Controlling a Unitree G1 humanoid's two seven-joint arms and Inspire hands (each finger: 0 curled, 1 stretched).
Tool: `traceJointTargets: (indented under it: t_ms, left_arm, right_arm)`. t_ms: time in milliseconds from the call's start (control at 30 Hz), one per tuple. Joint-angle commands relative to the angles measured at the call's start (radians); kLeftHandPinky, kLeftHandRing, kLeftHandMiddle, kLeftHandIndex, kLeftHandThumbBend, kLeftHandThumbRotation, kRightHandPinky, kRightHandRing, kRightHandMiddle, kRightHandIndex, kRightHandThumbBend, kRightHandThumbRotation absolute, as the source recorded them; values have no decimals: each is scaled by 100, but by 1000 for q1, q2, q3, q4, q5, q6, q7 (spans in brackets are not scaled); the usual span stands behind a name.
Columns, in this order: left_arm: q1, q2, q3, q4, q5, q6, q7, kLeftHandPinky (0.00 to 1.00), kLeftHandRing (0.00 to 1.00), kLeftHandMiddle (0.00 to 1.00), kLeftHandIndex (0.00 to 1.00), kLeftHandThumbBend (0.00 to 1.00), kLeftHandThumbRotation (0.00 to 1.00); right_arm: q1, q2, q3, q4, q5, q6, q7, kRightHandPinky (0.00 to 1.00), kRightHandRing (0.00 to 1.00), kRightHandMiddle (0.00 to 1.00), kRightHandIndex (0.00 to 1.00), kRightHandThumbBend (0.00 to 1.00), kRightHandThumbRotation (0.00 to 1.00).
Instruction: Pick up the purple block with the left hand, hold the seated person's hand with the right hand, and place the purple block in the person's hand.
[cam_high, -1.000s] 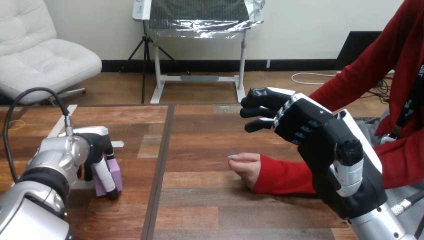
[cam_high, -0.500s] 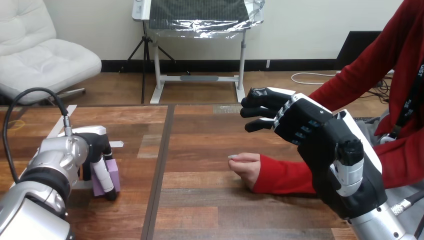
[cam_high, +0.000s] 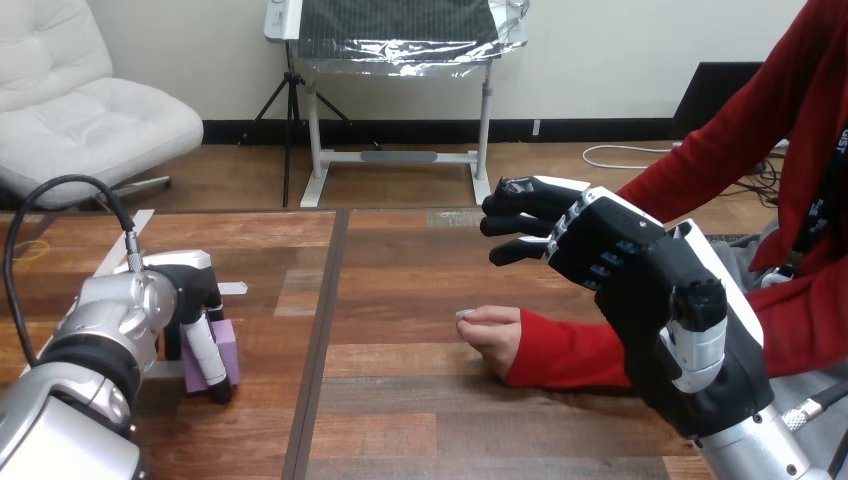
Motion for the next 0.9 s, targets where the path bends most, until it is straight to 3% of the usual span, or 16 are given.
traceJointTargets:
  t_ms: [0,67,367,500,867]
  left_arm:
    - [-32,3,20,-29,-18,-9,32,31,36,44,41,76,0]
    - [-33,5,25,-36,-22,-11,32,31,37,44,41,77,0]
    - [-36,27,67,-98,-72,-34,12,24,31,40,42,81,0]
    - [-29,46,92,-138,-97,-64,11,24,31,40,43,81,0]
    - [14,90,161,-303,-159,-79,-8,24,29,37,42,80,0]
  right_arm:
    - [-69,18,-34,13,-31,-54,-25,65,74,76,73,95,100]
    - [-75,15,-37,18,-48,-56,-35,64,73,75,72,93,100]
    - [-117,-37,-91,68,-257,-54,-132,64,73,75,74,93,100]
    - [-147,-52,-113,118,-350,-82,-182,64,73,74,75,93,100]
    - [-194,-95,-139,214,-465,-82,-266,67,74,76,76,95,86]
